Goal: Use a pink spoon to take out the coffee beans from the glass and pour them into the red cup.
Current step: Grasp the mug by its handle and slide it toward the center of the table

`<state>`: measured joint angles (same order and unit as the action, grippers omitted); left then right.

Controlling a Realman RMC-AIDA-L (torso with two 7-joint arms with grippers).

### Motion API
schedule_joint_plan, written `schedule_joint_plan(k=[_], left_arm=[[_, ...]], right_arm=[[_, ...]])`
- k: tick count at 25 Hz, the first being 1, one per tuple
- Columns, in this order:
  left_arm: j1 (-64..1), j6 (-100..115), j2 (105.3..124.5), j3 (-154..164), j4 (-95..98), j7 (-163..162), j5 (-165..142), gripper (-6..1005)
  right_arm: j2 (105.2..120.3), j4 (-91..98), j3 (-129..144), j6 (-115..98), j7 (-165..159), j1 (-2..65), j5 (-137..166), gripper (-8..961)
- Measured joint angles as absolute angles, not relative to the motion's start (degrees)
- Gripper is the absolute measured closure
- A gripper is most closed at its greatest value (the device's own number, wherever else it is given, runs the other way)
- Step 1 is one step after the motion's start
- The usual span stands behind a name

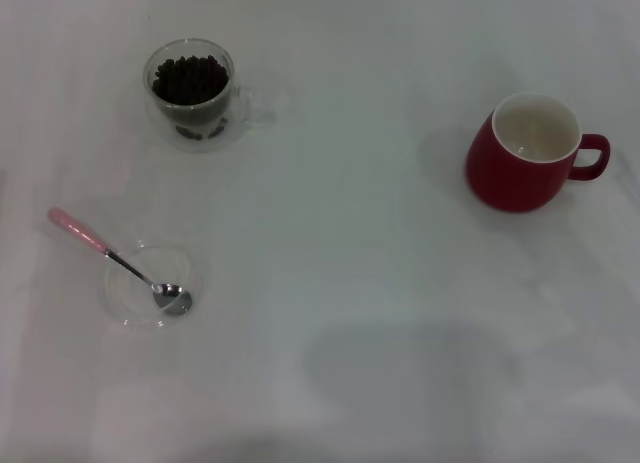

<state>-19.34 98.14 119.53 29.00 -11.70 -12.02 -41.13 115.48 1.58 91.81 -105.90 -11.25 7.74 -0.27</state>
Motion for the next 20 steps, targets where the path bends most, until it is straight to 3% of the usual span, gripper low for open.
schedule_joint_plan(k=[14,20], left_arm=[[-19.0,98.2,119.43,29.0,-11.7,-12.1,-41.1,151],[-19.0,97.8,119.34,29.0,-11.6,-12.1,-41.1,151]], right_arm=[[115.47,0.9,92.1,-105.2,-12.5,7.6,0.0,103],[114.64,-0.1,94.1,-99.7,-17.6,7.7,0.2,112]])
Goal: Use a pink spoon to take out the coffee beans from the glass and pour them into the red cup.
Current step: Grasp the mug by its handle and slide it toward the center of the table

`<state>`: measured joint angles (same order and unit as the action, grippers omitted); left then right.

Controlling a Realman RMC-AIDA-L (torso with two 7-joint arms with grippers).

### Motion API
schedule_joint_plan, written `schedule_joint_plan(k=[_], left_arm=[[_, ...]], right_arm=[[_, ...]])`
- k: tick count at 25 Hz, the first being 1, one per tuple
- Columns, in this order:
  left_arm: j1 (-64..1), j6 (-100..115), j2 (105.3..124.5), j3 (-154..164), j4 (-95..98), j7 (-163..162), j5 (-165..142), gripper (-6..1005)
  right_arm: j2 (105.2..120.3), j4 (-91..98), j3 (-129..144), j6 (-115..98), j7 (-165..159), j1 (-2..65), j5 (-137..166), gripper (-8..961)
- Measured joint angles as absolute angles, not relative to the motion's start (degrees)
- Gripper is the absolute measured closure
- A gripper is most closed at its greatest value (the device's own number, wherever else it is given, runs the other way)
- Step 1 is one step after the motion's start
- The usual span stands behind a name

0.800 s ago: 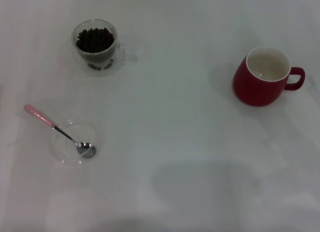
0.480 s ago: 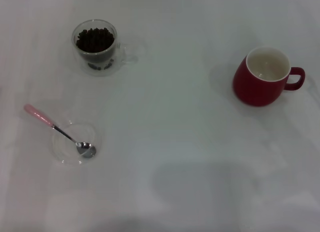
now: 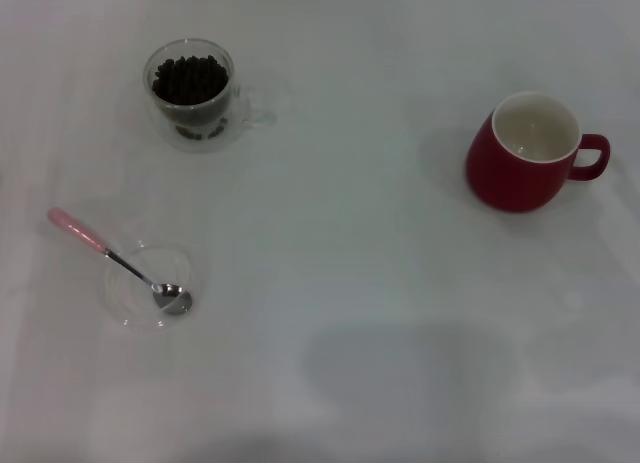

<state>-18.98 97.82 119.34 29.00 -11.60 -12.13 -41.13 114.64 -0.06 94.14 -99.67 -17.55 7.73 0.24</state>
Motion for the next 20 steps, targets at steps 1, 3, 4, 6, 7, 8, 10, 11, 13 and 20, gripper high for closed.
schedule_joint_plan(k=[1,3,4,6,7,8,10,11,13,20], left_arm=[[-19.0,97.8,119.34,29.0,-11.6,-12.1,-41.1,151],[-19.0,97.7,119.34,29.0,-11.6,-12.1,-41.1,151],[-19.0,97.7,119.35,29.0,-11.6,-12.1,-41.1,151],[-19.0,97.7,119.40,29.0,-11.6,-12.1,-41.1,151],[-19.0,97.7,119.46,29.0,-11.6,-12.1,-41.1,151],[-19.0,97.7,119.48,29.0,-11.6,-12.1,-41.1,151],[-19.0,97.7,119.54,29.0,-11.8,-12.1,-41.1,151],[-19.0,97.7,119.55,29.0,-11.8,-12.1,-41.1,151],[-19.0,97.6,119.59,29.0,-12.0,-12.1,-41.2,150],[-18.7,97.9,119.64,29.1,-12.1,-12.5,-41.4,150]], right_arm=[[114.47,-0.1,95.3,-98.6,-17.8,7.7,0.2,113],[114.26,-0.1,98.4,-96.5,-18.0,7.6,0.3,116],[114.18,-0.1,100.8,-95.2,-18.0,7.7,0.3,118],[114.13,-0.1,104.3,-93.1,-17.7,8.0,0.3,121],[114.15,-0.1,105.7,-91.8,-17.3,8.2,0.3,122],[114.26,-0.1,106.5,-90.6,-16.8,8.4,0.3,124],[114.61,-0.1,107.1,-88.4,-15.5,8.7,0.3,127],[114.76,0.0,107.1,-87.7,-14.9,8.8,0.3,128],[115.02,0.0,107.0,-85.9,-13.7,9.0,0.2,131],[115.13,0.6,104.8,-80.7,-13.0,9.4,-0.4,141]])
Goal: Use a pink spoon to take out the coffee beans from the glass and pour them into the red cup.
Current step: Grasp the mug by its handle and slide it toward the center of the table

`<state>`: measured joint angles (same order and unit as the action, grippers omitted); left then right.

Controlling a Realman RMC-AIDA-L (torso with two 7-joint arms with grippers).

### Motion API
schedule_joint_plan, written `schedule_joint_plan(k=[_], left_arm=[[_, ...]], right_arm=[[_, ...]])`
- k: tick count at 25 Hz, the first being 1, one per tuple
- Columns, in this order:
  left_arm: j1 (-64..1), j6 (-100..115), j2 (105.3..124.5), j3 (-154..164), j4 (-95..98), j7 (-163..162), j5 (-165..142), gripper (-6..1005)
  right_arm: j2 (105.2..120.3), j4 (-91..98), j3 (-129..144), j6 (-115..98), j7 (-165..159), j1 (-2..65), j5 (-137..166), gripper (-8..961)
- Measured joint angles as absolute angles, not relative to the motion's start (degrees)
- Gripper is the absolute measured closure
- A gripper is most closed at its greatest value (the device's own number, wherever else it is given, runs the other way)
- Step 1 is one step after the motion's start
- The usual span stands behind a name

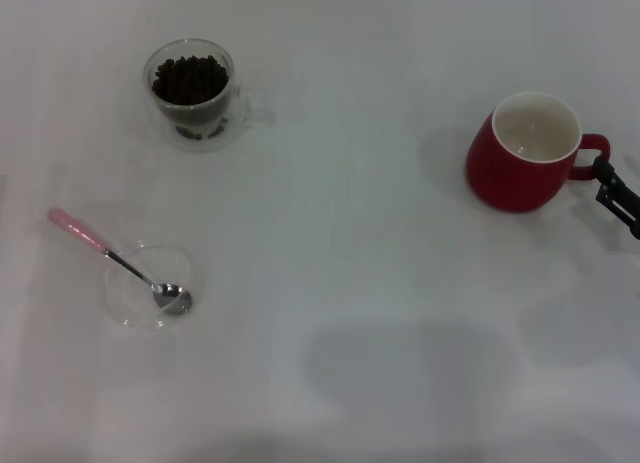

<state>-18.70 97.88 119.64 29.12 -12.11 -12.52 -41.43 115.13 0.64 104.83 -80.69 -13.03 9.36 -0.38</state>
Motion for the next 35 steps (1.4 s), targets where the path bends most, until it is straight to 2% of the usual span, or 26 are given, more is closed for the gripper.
schedule_joint_plan(k=[14,32,35], left_arm=[[-18.5,98.2,119.62,29.3,-12.1,-12.6,-41.6,151],[-18.1,98.3,119.61,29.0,-12.1,-12.7,-41.5,152],[-18.1,98.3,119.61,29.0,-12.0,-12.7,-41.6,152]], right_arm=[[115.22,5.1,104.6,-69.2,-12.3,10.9,-0.4,162],[115.22,5.3,103.6,-66.3,-12.0,12.1,0.1,189],[115.21,5.3,103.8,-66.3,-11.6,12.1,0.2,437]])
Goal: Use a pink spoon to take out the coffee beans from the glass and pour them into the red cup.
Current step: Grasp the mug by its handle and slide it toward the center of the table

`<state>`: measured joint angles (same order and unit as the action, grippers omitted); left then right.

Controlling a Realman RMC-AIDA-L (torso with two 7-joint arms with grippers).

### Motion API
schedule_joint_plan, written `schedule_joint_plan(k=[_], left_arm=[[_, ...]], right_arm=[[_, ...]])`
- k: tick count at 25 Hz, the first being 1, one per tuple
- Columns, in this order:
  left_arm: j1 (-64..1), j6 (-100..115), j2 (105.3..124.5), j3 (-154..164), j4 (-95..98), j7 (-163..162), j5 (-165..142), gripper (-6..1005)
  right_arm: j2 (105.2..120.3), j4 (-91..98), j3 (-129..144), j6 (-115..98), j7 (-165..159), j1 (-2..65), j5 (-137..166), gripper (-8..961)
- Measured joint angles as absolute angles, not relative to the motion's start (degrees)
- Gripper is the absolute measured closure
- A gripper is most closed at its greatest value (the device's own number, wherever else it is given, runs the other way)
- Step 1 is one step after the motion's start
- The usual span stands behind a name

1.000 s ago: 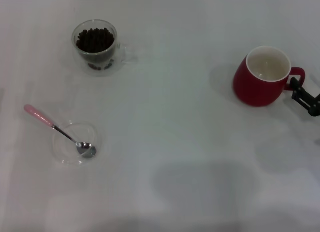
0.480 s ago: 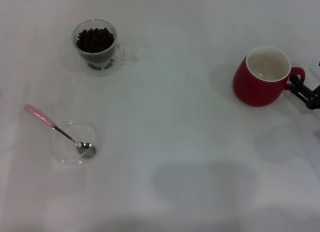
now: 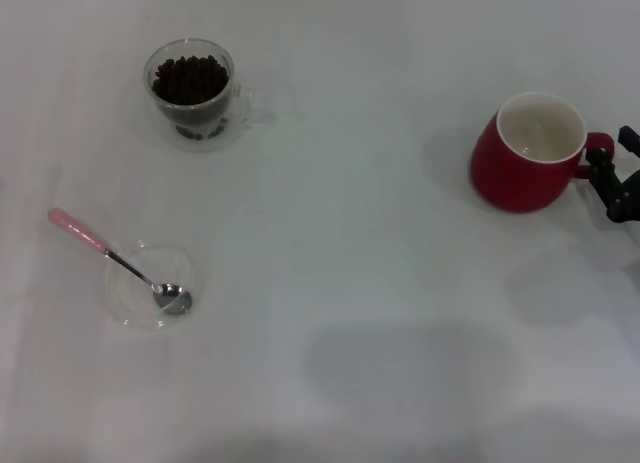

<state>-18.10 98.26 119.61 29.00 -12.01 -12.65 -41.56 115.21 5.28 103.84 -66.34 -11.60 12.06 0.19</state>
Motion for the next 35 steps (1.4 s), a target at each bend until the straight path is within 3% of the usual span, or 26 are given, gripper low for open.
schedule_joint_plan(k=[5,16,22,35], left_arm=[[-18.1,98.3,119.61,29.0,-11.9,-12.7,-41.6,151],[-18.0,98.3,119.52,29.0,-11.9,-12.7,-41.2,150],[-18.0,98.2,119.53,29.0,-11.9,-12.7,-41.1,151],[-17.5,98.2,119.53,29.0,-11.9,-12.7,-41.1,150]], right_arm=[[115.21,5.5,105.1,-66.4,-11.1,12.0,0.3,625],[115.22,7.1,109.2,-67.0,-10.0,12.2,0.3,685],[115.22,8.2,112.8,-67.2,-9.5,12.6,0.3,773],[115.15,8.8,122.2,-69.9,-9.8,14.1,0.4,772]])
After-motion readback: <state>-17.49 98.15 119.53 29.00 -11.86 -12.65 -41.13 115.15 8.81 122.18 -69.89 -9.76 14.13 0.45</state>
